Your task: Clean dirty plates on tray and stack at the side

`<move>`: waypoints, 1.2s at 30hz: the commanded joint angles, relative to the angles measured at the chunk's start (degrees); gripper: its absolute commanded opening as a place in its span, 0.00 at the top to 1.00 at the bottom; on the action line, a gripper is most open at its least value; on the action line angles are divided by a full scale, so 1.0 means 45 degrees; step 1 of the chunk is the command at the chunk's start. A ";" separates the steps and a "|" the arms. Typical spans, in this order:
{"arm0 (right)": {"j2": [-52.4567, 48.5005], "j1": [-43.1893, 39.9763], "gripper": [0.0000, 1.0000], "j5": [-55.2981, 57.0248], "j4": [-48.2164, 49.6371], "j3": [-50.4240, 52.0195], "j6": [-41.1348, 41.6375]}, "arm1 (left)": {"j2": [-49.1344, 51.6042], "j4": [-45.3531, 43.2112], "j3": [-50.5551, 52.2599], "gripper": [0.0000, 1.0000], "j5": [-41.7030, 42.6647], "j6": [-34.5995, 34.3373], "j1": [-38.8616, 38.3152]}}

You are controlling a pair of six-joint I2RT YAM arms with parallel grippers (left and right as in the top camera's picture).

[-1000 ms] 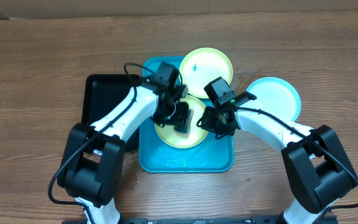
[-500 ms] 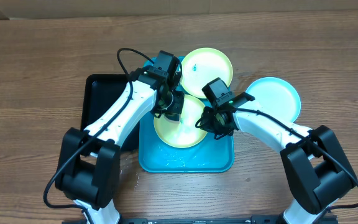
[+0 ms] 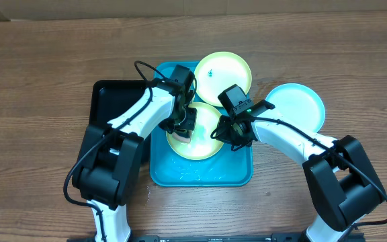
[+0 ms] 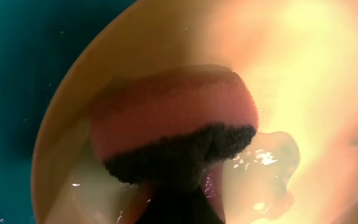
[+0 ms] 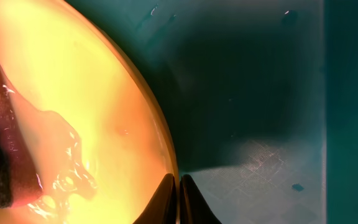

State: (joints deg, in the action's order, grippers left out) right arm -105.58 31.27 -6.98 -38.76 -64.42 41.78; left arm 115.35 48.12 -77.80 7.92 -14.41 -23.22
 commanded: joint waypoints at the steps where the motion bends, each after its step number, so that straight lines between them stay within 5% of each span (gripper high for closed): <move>1: 0.0175 0.0136 0.96 0.0204 0.0024 0.0117 0.0000 | 0.1103 -0.0039 0.0330 0.96 0.2905 0.0942 -0.0097; 10: 0.0175 0.0136 0.96 0.0204 0.0024 0.0117 0.0000 | -0.1127 -0.0034 -0.0520 0.96 0.4707 0.1491 0.0131; 17: 0.0175 0.0136 0.96 0.0204 0.0024 0.0117 0.0000 | -0.2472 0.0223 -0.0729 0.96 0.1817 0.0903 0.0131; 26: 0.0175 0.0136 0.96 0.0204 0.0024 0.0117 0.0000 | -0.1661 0.0214 -0.0257 0.95 -0.1054 0.0568 0.0131; 36: 0.0175 0.0136 0.96 0.0204 0.0029 0.0117 0.0005 | 0.0316 0.0063 -0.0092 0.96 0.0631 0.0777 0.0131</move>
State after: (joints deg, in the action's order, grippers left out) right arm -105.54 31.27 -6.61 -38.83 -64.38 41.76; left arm 114.54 48.25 -78.98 5.91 -10.76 -22.41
